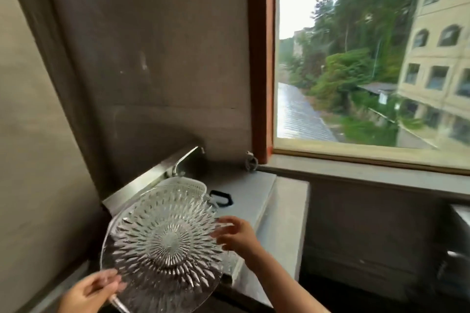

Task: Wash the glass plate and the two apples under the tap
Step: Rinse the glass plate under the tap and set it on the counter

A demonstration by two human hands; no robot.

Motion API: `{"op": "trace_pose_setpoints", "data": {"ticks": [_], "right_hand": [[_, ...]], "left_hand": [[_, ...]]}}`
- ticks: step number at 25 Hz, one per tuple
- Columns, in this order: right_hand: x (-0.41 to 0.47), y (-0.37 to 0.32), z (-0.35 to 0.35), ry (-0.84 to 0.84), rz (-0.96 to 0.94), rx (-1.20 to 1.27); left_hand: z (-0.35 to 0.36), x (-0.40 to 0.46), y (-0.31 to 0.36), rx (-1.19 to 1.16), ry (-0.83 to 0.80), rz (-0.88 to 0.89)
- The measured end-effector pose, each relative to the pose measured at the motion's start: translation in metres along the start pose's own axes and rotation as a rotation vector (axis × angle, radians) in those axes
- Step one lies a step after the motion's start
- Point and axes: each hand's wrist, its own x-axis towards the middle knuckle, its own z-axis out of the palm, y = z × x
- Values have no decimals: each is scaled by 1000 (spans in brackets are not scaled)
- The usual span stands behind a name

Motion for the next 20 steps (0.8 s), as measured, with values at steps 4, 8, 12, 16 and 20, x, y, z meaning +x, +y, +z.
{"op": "trace_pose_setpoints", "data": {"ticks": [4, 8, 12, 16, 20], "right_hand": [[13, 4, -55, 92, 77, 58], [45, 22, -94, 115, 163, 61], [78, 44, -117, 97, 239, 63], [107, 73, -129, 77, 321, 62], [132, 103, -139, 87, 416, 30]], "left_hand": [[63, 28, 18, 8, -31, -7], [112, 52, 14, -117, -28, -160], [141, 70, -3, -190, -27, -337], [159, 87, -32, -188, 24, -505], [174, 106, -61, -191, 54, -621]]}}
